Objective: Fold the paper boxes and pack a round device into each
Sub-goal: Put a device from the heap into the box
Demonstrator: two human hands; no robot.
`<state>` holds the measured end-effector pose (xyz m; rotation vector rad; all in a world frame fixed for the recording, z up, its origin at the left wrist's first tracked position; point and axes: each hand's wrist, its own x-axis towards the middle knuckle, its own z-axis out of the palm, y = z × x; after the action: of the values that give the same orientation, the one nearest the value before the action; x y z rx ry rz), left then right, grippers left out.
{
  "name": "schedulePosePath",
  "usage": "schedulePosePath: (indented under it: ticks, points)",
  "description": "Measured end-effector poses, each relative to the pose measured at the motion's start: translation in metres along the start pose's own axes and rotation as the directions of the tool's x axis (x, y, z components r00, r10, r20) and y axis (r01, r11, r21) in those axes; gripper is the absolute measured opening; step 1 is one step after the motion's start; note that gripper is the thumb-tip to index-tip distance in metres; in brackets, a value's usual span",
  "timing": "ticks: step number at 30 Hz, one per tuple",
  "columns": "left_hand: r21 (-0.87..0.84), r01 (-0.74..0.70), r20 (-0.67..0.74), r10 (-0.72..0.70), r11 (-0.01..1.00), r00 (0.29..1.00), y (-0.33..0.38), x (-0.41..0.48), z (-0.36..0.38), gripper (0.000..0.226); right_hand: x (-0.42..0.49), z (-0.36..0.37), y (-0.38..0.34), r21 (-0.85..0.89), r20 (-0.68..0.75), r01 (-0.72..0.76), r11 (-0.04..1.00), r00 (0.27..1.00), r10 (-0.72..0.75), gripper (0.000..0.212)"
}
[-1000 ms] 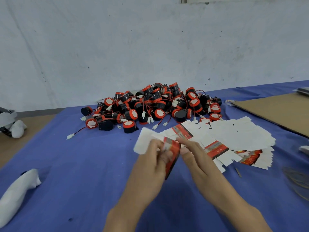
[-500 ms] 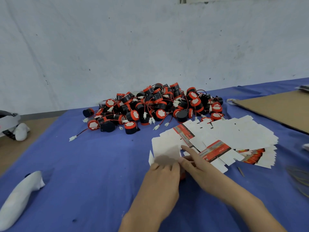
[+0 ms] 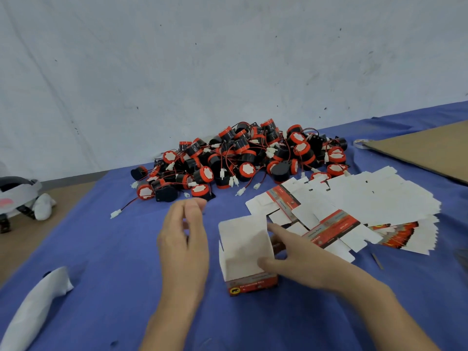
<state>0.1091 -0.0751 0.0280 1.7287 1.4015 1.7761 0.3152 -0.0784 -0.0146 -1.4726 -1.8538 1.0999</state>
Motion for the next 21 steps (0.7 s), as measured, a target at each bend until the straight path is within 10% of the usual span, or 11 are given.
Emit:
schedulePosePath:
  ticks: [4,11,21]
  points:
    - [0.061,0.280,0.050,-0.283,0.958,0.958,-0.046,0.046,0.020,0.015,0.003,0.003,-0.009,-0.042,-0.121,0.023,0.999,0.992,-0.028,0.032]
    - [0.458,0.247,0.276,-0.401,0.854,0.874,-0.119,0.102,0.056,0.063,0.014,0.009,-0.007,0.080,-0.218,0.081,0.994,0.974,-0.062,0.105]
    - [0.495,0.228,0.245,-0.386,0.839,0.889,-0.137,0.122,0.085,0.022,0.017,-0.007,0.001,0.125,-0.391,0.153,0.980,0.916,-0.094,0.092]
